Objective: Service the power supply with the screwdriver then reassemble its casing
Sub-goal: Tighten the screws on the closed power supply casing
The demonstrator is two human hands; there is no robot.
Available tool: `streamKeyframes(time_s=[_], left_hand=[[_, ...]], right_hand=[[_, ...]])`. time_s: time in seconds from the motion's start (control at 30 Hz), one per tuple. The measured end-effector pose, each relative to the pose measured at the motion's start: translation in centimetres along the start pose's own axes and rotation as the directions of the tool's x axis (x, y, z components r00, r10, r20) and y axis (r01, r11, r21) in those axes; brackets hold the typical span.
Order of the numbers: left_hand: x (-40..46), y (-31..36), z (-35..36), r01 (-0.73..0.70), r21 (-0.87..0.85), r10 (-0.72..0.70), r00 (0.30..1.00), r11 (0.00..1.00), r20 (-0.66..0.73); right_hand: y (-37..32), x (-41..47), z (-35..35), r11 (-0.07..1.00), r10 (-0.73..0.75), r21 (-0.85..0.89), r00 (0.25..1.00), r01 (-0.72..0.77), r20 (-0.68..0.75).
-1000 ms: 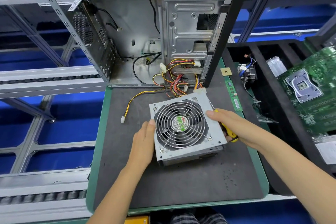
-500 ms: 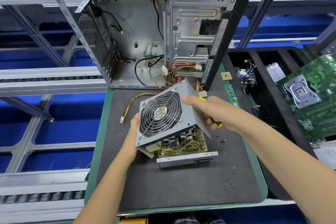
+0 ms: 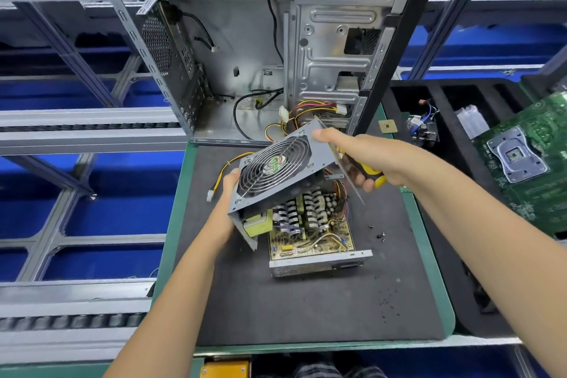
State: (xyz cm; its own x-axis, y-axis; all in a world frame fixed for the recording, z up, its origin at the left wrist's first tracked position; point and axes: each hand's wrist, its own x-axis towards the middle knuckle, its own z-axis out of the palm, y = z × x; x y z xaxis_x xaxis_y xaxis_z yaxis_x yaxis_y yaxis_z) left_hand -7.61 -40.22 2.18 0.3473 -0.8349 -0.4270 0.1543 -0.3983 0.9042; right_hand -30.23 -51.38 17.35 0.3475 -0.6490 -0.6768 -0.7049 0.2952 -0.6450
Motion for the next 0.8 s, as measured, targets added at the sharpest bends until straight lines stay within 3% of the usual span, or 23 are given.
streamKeyframes(time_s=[0.23, 0.53, 0.8], left_hand=[[0.8, 4.1, 2.0, -0.001, 0.026, -0.004, 0.982, 1.0, 0.189], [0.1, 3.8, 2.1, 0.112, 0.031, -0.115, 0.989, 0.993, 0.094], [0.0, 3.9, 1.4, -0.002, 0.121, -0.011, 0.995, 0.993, 0.103]], right_hand=[[0.1, 1.0, -1.4, 1.0, 0.017, 0.022, 1.0, -0.017, 0.001], [1.0, 2.2, -1.7, 0.993, 0.06, 0.093, 0.994, -0.069, 0.095], [2.2, 0.8, -1.3, 0.987, -0.009, 0.158, 0.995, -0.006, 0.099]])
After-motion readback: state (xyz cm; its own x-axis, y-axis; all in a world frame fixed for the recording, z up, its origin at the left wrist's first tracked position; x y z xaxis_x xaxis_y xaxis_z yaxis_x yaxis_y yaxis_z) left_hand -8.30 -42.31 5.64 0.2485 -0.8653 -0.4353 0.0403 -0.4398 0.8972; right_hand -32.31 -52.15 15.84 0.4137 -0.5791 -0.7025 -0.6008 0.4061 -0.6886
